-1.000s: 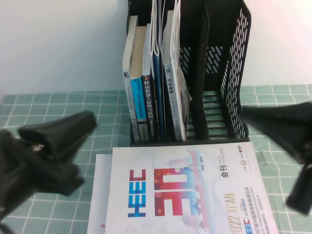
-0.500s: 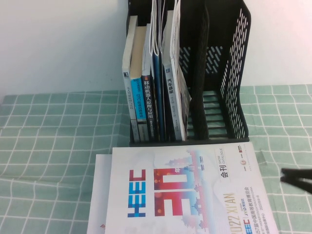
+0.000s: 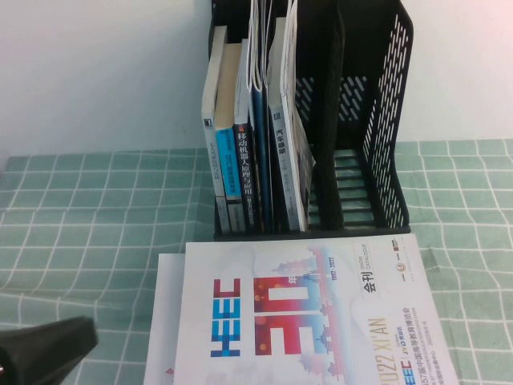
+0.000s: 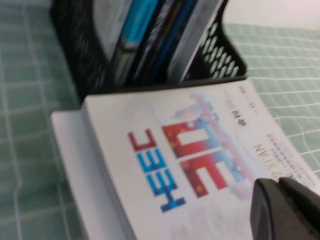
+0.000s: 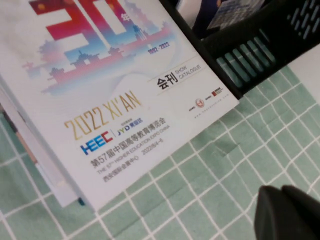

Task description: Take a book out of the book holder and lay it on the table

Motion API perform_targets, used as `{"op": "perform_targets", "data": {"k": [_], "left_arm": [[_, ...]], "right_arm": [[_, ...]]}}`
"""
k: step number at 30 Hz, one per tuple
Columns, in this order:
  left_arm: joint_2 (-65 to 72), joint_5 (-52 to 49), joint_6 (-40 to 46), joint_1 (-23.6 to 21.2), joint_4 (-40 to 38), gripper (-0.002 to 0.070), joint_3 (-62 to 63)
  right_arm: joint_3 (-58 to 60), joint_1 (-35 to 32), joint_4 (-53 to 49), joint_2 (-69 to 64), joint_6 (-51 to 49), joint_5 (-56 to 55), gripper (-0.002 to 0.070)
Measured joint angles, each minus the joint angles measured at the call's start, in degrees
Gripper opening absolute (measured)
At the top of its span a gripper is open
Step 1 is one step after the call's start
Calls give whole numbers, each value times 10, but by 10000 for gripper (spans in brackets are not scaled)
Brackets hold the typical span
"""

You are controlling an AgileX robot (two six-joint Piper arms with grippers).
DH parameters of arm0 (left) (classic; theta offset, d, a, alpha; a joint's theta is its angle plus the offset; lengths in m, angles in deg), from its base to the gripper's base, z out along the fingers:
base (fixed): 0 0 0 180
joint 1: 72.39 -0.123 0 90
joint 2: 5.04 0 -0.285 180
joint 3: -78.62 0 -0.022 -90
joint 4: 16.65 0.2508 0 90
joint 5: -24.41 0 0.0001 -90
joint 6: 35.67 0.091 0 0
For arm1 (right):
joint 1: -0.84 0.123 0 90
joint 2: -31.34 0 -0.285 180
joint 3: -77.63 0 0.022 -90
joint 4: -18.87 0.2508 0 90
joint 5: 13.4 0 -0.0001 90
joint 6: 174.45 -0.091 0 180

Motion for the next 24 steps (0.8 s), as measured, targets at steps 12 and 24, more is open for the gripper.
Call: {"op": "perform_targets", "data": {"k": [12,24], "left_arm": [[0,330,139,0,-9,-3,-146],[0,337,140,0,1,-3,-162]], "right_arm": [[182,0,23,224,-153,-88,-2],[197,0,71,261,-163,-75,-2]]}}
